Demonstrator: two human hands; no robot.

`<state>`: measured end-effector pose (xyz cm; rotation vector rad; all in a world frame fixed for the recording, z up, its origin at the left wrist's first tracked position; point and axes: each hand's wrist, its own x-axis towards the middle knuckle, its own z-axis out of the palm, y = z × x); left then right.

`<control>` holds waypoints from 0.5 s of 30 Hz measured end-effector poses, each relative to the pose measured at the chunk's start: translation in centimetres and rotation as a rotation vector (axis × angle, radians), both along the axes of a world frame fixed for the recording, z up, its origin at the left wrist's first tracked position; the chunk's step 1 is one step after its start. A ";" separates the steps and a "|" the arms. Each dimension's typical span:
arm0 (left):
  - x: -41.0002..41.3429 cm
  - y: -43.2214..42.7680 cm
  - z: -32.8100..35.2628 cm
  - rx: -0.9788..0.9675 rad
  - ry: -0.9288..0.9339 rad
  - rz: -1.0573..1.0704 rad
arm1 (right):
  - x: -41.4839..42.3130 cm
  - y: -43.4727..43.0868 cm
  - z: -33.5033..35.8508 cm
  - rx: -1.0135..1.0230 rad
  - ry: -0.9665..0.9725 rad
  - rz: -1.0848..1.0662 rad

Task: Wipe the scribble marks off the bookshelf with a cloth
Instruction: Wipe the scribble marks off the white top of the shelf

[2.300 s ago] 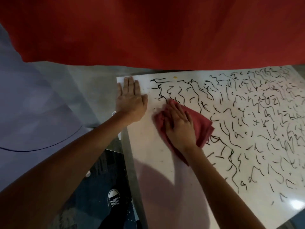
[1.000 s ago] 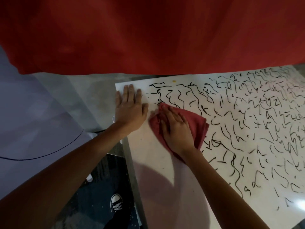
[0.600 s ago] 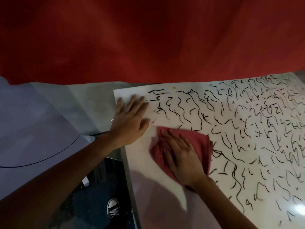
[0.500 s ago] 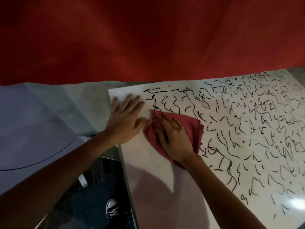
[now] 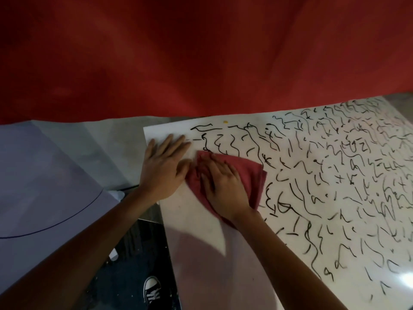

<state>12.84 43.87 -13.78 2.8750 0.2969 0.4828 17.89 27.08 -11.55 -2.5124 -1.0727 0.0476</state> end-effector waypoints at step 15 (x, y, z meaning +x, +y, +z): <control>-0.4 -0.1 0.2 -0.085 -0.044 0.002 | 0.8 -0.3 0.5 0.006 0.028 0.102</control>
